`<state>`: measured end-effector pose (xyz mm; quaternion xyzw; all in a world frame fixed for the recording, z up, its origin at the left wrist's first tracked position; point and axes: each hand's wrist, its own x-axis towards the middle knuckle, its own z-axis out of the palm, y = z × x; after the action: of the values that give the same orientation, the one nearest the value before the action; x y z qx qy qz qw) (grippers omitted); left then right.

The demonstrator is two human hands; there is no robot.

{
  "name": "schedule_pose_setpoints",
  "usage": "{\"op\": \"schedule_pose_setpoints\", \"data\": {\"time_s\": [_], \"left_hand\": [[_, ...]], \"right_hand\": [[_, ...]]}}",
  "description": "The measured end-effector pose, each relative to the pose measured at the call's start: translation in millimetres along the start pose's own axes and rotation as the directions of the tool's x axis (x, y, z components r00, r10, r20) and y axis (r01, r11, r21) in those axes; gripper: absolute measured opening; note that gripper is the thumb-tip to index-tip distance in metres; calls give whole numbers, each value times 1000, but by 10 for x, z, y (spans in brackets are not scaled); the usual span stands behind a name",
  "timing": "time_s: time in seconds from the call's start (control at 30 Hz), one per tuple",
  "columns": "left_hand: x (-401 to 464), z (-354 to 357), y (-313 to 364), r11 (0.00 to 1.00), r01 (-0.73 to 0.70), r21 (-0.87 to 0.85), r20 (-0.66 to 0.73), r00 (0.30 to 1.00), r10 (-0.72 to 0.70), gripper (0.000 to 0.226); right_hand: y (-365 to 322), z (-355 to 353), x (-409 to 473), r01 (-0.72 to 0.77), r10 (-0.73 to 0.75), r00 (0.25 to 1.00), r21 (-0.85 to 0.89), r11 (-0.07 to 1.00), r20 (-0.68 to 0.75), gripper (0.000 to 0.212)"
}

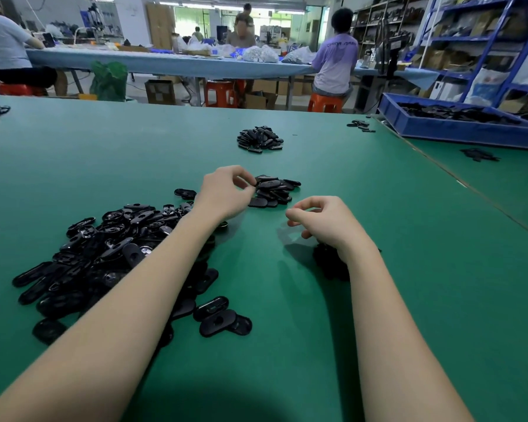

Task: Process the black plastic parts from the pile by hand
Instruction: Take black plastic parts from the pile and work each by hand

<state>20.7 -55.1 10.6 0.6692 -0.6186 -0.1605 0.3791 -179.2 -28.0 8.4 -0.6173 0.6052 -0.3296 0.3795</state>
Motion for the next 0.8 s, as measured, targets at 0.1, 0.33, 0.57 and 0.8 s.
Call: {"op": "schedule_pose_setpoints", "data": {"time_s": [0.1, 0.33, 0.57, 0.8], "left_hand": [[-170, -212, -76, 999, -21, 24, 40, 999, 20, 16], [-345, -457, -118, 819, -118, 561, 257, 966, -37, 28], [-376, -384, -131, 798, -150, 584, 242, 970, 5, 23], [-355, -354, -100, 773, -159, 615, 141, 986, 90, 17]], "right_hand": [[-11, 24, 1, 18, -17, 1000, -42, 999, 17, 7], [-40, 105, 4, 45, -37, 997, -122, 991, 69, 6], [-31, 153, 11, 65, -49, 994, -163, 985, 99, 6], [-32, 77, -2, 65, -55, 995, -128, 990, 79, 5]]}}
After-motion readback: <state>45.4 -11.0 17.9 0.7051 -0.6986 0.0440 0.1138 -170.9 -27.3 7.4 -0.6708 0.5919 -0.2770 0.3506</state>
